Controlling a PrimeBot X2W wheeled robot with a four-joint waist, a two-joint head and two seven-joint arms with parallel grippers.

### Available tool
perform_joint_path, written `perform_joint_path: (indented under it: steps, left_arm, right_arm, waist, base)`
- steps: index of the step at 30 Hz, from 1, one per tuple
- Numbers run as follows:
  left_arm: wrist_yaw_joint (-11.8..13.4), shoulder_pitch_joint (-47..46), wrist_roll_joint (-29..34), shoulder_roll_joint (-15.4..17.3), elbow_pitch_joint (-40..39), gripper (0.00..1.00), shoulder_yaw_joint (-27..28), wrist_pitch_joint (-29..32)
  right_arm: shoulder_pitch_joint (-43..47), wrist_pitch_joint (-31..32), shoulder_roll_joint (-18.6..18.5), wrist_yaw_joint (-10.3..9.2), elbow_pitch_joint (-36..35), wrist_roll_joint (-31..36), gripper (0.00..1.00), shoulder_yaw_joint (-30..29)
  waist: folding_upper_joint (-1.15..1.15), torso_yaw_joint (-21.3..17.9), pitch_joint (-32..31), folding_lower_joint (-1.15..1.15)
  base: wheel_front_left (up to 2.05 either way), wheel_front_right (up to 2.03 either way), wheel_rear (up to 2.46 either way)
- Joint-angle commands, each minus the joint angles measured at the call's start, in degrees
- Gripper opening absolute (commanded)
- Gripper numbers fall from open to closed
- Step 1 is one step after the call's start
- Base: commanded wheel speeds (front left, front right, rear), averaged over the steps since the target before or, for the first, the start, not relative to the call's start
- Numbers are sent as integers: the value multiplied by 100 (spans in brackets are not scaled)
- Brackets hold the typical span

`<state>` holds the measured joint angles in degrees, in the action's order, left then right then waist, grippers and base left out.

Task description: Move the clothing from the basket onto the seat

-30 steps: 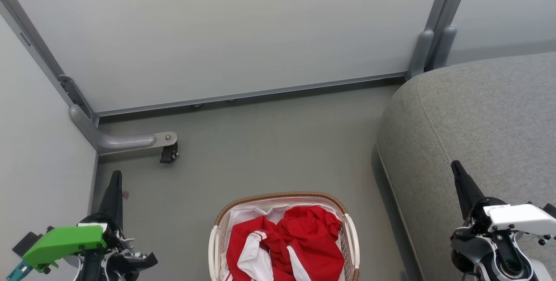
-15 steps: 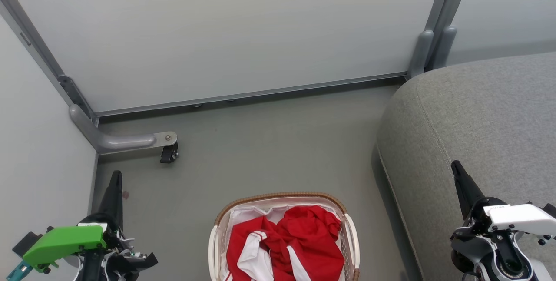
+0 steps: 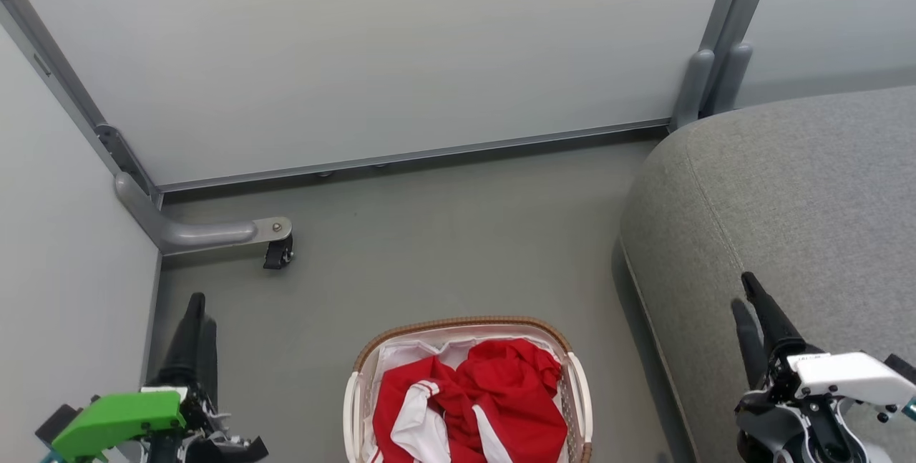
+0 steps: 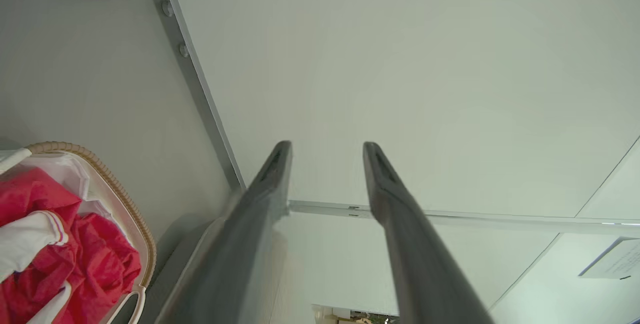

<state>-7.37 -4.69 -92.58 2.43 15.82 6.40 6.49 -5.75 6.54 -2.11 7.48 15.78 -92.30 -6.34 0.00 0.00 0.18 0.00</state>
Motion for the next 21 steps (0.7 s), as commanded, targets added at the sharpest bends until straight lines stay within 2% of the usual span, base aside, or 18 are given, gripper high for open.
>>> perform_joint_path:
  steps: [1,12,21]
  left_arm:
    - [0,23,6,-5,19,100,-21,-15]
    - [-2,45,248,4,-40,100,-372,-326]
    - [7,3,1000,11,-118,100,-503,-558]
  right_arm:
    - [20,-14,8,0,23,5,100,11]
    - [70,-326,-7,0,16,352,100,74]
    - [81,-560,-19,0,-205,1323,100,-67]
  waist:
    - [0,0,1,0]
    - [0,-4,7,0]
    - [0,-1,17,0]
  base:
    - [0,0,0]
    - [0,0,0]
    - [0,0,0]
